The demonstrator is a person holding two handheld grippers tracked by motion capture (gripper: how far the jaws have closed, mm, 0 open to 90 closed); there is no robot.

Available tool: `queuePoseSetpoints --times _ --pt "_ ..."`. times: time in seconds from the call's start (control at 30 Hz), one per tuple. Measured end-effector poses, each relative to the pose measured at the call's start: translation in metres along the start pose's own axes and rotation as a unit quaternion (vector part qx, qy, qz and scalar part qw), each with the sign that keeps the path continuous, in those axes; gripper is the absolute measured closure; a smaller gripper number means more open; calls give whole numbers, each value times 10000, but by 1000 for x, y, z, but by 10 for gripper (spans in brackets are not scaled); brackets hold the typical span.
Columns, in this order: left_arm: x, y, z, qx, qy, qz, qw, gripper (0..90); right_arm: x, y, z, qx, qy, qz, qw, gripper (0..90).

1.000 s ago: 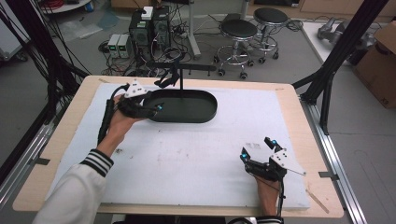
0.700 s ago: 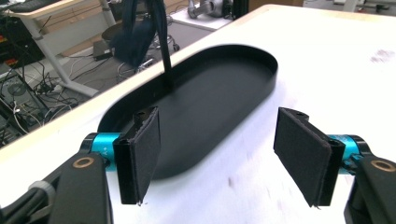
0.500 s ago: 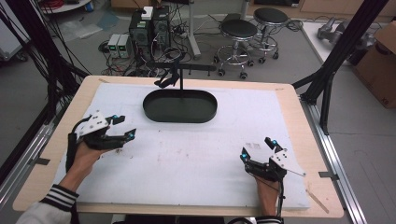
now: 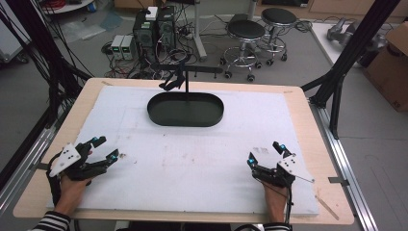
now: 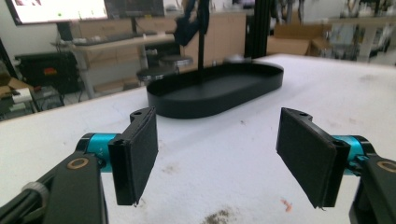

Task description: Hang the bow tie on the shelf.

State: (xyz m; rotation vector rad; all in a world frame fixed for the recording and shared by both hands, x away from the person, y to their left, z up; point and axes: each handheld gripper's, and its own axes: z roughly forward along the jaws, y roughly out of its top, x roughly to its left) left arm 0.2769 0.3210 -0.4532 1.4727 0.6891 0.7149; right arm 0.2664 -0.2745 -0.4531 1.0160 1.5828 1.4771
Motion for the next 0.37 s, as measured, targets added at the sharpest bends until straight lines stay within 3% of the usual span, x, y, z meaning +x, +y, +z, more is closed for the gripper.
queuePoseSetpoints --times 0.1,0.37 --pt "2 -1 -1 -56 -35 -83 9999 289 0 0 0 -26 -12 -28 10000 37" --pt "1 -1 -1 -20 -18 -27 10000 258 0 0 -1 -13 -18 20 10000 37"
